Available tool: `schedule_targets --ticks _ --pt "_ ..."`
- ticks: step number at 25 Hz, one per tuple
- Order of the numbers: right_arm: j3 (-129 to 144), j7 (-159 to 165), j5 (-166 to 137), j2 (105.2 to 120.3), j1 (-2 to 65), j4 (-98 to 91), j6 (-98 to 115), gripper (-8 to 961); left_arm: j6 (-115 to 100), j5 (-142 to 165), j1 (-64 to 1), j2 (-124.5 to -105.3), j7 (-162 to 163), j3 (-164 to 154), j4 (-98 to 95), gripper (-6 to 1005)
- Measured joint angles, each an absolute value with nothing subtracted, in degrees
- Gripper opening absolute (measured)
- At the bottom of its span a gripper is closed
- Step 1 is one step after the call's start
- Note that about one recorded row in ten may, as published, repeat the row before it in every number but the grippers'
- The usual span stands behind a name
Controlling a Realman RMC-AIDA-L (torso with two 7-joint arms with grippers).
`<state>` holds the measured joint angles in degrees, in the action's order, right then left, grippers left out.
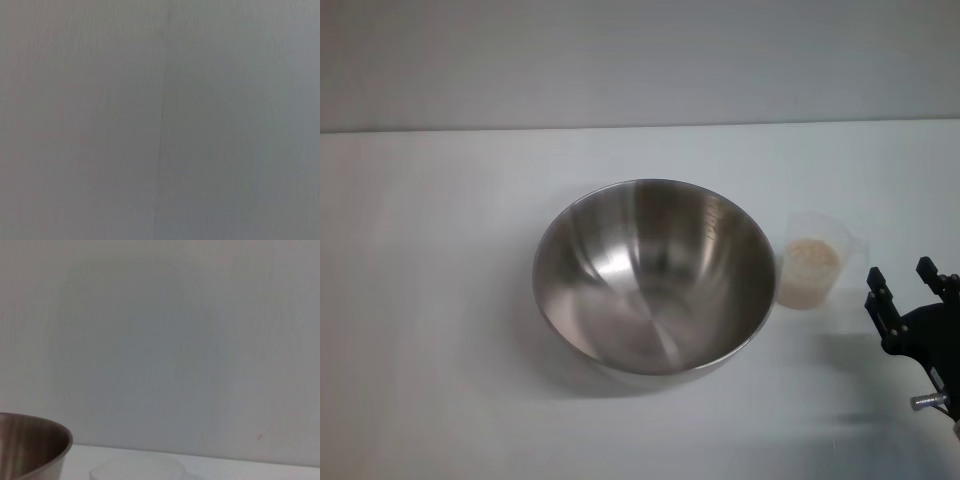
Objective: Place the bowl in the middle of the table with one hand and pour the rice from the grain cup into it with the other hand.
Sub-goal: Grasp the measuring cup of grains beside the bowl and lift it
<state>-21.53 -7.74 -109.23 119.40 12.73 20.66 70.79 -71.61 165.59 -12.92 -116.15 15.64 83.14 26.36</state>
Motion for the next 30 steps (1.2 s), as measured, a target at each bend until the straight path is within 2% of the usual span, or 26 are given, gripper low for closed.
schedule_targets --ticks 30 --pt "-22.04 -9.08 -109.25 119.44 15.95 18.77 66.28 555 -72.08 165.59 -12.56 -116.67 15.64 83.25 26.57 452"
